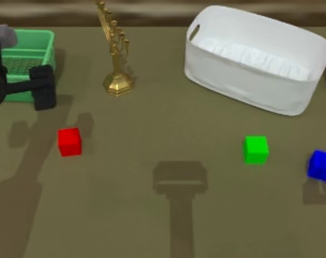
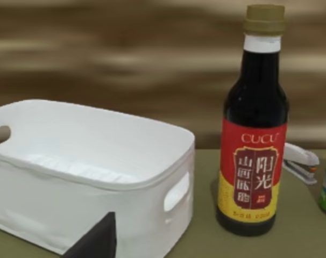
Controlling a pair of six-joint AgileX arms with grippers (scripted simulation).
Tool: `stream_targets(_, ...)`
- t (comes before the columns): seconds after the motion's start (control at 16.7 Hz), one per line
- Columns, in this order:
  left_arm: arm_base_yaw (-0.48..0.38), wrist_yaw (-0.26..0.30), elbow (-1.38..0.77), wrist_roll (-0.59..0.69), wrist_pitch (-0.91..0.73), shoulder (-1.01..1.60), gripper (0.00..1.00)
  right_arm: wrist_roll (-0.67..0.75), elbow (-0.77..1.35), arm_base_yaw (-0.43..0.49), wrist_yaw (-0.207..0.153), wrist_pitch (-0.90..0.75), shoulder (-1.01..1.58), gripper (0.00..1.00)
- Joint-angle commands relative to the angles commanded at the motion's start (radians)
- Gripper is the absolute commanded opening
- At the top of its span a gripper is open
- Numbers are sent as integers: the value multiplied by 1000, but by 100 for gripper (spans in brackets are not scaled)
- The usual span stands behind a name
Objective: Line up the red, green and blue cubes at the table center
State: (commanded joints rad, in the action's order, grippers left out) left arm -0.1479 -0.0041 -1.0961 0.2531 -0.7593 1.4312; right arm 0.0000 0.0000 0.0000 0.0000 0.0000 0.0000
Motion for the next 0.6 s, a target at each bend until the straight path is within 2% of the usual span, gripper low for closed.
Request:
stream_targets(0.3,-45,1,-331,72,-217,446,100,0,0,0,0,0,0,100)
stream_targets(0.6,-71,6,-512,110,-316,666,100,0,0,0,0,0,0,100)
